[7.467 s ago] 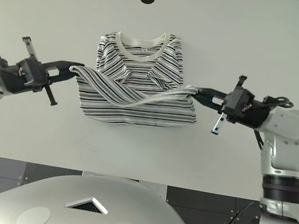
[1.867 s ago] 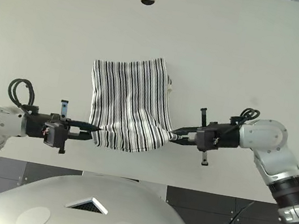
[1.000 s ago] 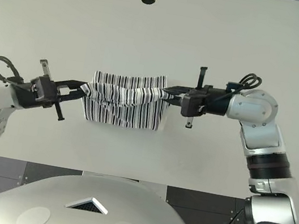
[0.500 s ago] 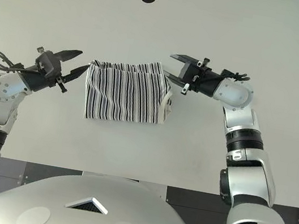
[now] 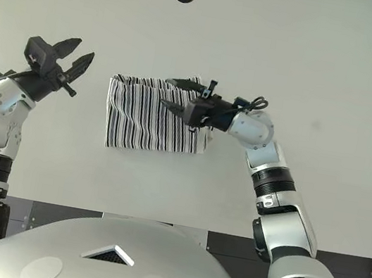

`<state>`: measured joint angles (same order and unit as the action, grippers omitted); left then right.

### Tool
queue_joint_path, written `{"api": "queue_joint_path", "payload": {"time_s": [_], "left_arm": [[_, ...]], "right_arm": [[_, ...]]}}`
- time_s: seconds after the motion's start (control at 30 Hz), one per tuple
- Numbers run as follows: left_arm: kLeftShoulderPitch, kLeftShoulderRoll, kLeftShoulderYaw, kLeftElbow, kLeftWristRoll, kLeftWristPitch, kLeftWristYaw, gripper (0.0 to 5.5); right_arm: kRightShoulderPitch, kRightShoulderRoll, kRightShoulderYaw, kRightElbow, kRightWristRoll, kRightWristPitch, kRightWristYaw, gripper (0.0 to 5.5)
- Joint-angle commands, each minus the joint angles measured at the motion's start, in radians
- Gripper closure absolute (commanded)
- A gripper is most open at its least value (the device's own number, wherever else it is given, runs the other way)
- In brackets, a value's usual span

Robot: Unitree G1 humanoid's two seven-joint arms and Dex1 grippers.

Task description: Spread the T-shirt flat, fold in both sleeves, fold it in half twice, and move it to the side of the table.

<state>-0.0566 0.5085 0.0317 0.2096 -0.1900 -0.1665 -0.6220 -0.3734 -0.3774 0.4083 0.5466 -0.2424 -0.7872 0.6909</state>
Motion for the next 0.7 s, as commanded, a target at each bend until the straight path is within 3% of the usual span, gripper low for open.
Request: {"api": "queue_joint_path", "payload": {"time_s": [0.03,0.17,0.4,0.7], "left_arm": [[-0.023,-0.024,-0.019,-0.018,0.033,-0.011,0.011,3.66],[-0.022,-0.052,-0.038,-0.006,0.061,-0.032,0.022,3.66],[-0.024,-0.1,-0.05,0.01,0.091,-0.065,0.053,3.66],[-0.047,-0.129,-0.05,0.068,0.1,-0.131,0.069,3.66]], "right_arm": [[-0.075,-0.026,0.058,0.12,-0.273,0.125,-0.19,3.38],[-0.126,-0.201,0.101,0.282,-0.473,0.259,-0.335,3.38],[-0.253,-0.513,0.09,0.624,-0.495,0.305,-0.368,3.38],[-0.371,-0.521,0.038,0.742,-0.446,0.351,-0.534,3.38]]}}
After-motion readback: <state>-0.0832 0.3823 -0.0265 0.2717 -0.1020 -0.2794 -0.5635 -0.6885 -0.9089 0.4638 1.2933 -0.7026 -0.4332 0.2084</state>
